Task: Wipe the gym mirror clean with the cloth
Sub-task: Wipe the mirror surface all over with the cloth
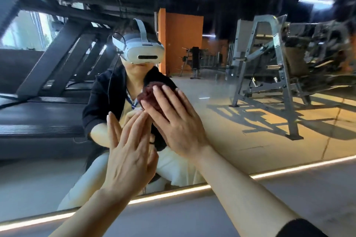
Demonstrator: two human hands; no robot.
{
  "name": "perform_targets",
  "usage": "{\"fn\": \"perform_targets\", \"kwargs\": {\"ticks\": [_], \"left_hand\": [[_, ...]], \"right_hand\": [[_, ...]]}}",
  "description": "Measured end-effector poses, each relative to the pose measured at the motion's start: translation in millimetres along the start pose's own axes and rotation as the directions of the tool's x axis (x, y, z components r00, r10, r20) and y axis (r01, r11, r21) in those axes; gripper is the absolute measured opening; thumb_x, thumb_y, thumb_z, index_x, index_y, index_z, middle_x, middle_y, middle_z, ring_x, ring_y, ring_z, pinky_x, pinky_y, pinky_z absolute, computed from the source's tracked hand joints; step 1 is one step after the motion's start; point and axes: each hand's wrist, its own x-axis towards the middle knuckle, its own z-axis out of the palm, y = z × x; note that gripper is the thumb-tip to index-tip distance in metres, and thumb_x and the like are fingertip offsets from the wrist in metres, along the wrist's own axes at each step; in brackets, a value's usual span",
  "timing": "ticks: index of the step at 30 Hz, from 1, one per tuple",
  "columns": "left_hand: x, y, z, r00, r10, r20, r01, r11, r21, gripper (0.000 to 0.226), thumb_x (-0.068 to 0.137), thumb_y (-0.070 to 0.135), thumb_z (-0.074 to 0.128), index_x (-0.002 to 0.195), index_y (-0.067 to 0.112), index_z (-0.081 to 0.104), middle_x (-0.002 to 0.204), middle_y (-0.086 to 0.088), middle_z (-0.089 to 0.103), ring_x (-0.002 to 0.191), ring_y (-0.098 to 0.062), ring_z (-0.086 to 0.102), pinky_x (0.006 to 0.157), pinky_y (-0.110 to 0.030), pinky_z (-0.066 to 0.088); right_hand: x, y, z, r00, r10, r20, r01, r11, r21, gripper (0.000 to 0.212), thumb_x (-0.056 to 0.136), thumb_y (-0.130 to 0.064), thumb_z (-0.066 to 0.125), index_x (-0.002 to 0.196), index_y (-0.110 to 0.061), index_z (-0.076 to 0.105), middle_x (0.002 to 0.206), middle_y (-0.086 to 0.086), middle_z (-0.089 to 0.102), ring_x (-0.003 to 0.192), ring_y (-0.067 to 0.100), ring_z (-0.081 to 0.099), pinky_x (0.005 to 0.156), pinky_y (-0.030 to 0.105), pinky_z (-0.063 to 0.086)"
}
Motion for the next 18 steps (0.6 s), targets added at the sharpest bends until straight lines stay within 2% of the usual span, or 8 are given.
{"fn": "perform_targets", "kwargs": {"ticks": [2,5,7,9,11,12,15,18], "left_hand": [[5,12,7,0.997,0.066,0.035,-0.068,0.997,0.049,0.074,0.075,0.017,0.067,0.143,-0.003,0.048,0.149,-0.017,0.046,0.141,-0.029,0.035,0.119,-0.067,0.002],[11,34,19,0.991,0.096,0.092,-0.101,0.993,0.055,0.073,0.076,0.021,0.066,0.143,-0.002,0.048,0.151,-0.014,0.045,0.142,-0.027,0.036,0.117,-0.07,0.005],[11,46,24,0.988,0.099,0.122,-0.105,0.994,0.042,0.071,0.078,0.022,0.065,0.143,-0.002,0.049,0.152,-0.013,0.046,0.142,-0.026,0.038,0.114,-0.073,0.011],[7,54,26,0.987,0.097,0.131,-0.102,0.994,0.031,0.071,0.079,0.022,0.063,0.144,-0.002,0.048,0.151,-0.013,0.047,0.142,-0.026,0.039,0.112,-0.075,0.014],[-1,57,27,0.989,0.088,0.119,-0.092,0.996,0.024,0.068,0.083,0.023,0.055,0.145,-0.003,0.046,0.151,-0.015,0.046,0.142,-0.026,0.037,0.109,-0.076,0.022],[-4,58,28,0.991,0.079,0.112,-0.082,0.997,0.018,0.067,0.084,0.023,0.051,0.145,-0.003,0.046,0.151,-0.015,0.045,0.143,-0.026,0.035,0.109,-0.075,0.023],[-15,55,32,0.995,0.004,0.095,-0.007,0.999,0.031,0.065,0.085,0.022,0.047,0.145,-0.003,0.046,0.152,-0.015,0.044,0.142,-0.026,0.035,0.122,-0.059,0.004],[-35,58,37,0.993,-0.033,0.114,0.029,0.999,0.043,0.065,0.085,0.023,0.046,0.146,0.001,0.044,0.152,-0.012,0.042,0.141,-0.026,0.036,0.122,-0.058,0.0]], "right_hand": [[-27,41,-10,0.999,0.044,-0.004,-0.044,0.996,-0.082,0.046,0.108,-0.025,0.042,0.153,-0.021,0.034,0.158,0.014,0.034,0.145,0.033,0.037,0.12,0.049,0.03],[-91,101,-29,0.949,0.314,0.024,-0.306,0.937,-0.171,0.047,0.109,-0.03,0.031,0.155,-0.019,0.026,0.16,0.019,0.027,0.146,0.038,0.03,0.121,0.051,0.025],[-123,120,-38,0.843,0.538,0.006,-0.53,0.832,-0.163,0.049,0.109,-0.032,0.026,0.156,-0.017,0.028,0.161,0.022,0.025,0.146,0.041,0.028,0.117,0.058,0.029],[-124,112,-36,0.681,0.728,-0.076,-0.732,0.675,-0.097,0.051,0.109,-0.032,0.026,0.154,-0.01,0.035,0.16,0.024,0.026,0.146,0.043,0.027,0.115,0.06,0.031],[-98,83,-25,0.597,0.789,-0.146,-0.8,0.6,-0.029,0.052,0.109,-0.032,0.029,0.151,-0.004,0.042,0.158,0.027,0.03,0.144,0.044,0.03,0.116,0.059,0.029],[-85,65,-19,0.628,0.763,-0.153,-0.772,0.635,0.0,0.051,0.108,-0.032,0.031,0.149,-0.004,0.045,0.157,0.027,0.032,0.144,0.044,0.031,0.117,0.058,0.028],[-68,13,-2,0.896,0.442,-0.039,-0.44,0.897,0.046,0.045,0.108,-0.03,0.037,0.149,-0.013,0.046,0.159,0.016,0.032,0.147,0.036,0.029,0.121,0.054,0.022],[-97,0,2,0.986,0.139,0.093,-0.144,0.988,0.051,0.045,0.108,-0.026,0.032,0.152,-0.019,0.043,0.16,0.009,0.033,0.148,0.029,0.03,0.122,0.05,0.024]]}}
